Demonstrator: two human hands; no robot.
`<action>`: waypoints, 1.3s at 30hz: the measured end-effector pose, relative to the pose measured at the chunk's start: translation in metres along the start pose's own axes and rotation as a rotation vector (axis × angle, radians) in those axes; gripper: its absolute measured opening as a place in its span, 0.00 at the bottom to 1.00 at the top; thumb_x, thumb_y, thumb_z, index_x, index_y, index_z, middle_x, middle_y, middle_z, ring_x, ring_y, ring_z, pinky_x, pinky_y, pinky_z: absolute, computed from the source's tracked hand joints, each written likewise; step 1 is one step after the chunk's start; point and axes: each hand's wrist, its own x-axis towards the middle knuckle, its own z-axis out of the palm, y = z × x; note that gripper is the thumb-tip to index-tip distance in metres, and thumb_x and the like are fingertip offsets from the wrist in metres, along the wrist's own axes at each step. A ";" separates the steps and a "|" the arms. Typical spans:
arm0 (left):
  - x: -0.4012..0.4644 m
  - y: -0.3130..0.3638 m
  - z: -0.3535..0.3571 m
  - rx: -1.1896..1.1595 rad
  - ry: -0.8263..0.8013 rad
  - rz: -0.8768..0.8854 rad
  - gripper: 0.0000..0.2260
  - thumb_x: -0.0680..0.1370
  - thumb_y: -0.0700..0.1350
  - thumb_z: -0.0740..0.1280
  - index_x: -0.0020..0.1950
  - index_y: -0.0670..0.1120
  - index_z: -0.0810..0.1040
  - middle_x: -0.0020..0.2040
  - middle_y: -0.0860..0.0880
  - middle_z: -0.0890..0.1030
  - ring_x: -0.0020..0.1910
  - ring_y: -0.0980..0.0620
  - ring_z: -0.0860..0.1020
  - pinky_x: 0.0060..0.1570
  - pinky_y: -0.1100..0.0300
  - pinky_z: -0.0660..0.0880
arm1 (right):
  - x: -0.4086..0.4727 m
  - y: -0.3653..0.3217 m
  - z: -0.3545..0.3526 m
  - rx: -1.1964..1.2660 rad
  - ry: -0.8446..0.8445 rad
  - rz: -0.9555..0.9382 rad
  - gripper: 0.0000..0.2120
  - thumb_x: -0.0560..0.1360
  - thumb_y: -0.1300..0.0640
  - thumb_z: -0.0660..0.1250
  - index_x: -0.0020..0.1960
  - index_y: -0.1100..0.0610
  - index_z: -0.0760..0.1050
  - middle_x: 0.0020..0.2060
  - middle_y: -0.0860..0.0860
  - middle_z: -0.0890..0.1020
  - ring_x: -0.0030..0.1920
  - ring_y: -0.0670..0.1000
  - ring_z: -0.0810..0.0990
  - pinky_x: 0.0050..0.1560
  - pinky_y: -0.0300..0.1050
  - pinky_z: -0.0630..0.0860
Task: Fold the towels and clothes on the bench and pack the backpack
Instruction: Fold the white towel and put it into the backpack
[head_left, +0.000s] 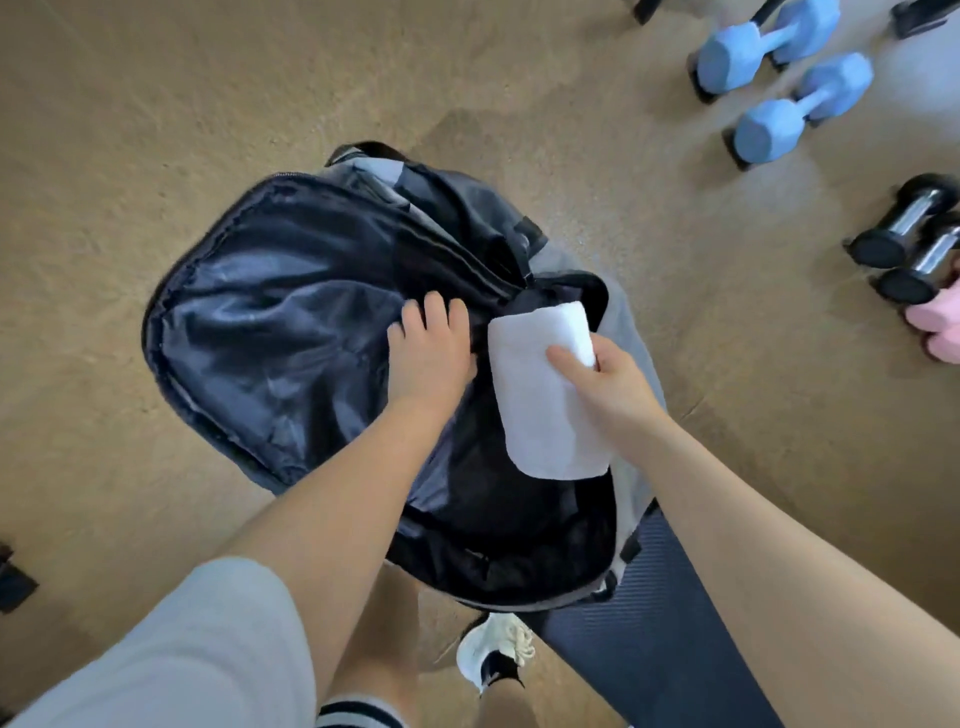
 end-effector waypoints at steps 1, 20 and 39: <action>0.002 -0.002 -0.002 0.021 0.015 0.031 0.19 0.61 0.49 0.75 0.47 0.45 0.76 0.44 0.46 0.79 0.40 0.46 0.78 0.33 0.59 0.73 | 0.001 0.000 -0.001 -0.016 -0.002 0.008 0.14 0.74 0.47 0.66 0.49 0.58 0.74 0.44 0.56 0.79 0.44 0.54 0.78 0.46 0.51 0.74; -0.021 -0.066 -0.095 -0.610 0.186 0.168 0.10 0.75 0.41 0.65 0.55 0.43 0.79 0.48 0.44 0.81 0.45 0.42 0.78 0.47 0.48 0.74 | 0.011 -0.045 0.076 -0.234 0.326 -0.071 0.28 0.74 0.42 0.65 0.67 0.58 0.67 0.63 0.54 0.74 0.64 0.56 0.70 0.60 0.51 0.69; -0.029 -0.025 -0.075 -0.413 -0.093 0.051 0.16 0.78 0.43 0.62 0.66 0.44 0.69 0.61 0.43 0.74 0.59 0.43 0.73 0.52 0.49 0.72 | -0.045 0.014 0.067 0.375 0.032 0.135 0.13 0.79 0.63 0.57 0.62 0.55 0.72 0.53 0.50 0.77 0.51 0.50 0.78 0.59 0.47 0.74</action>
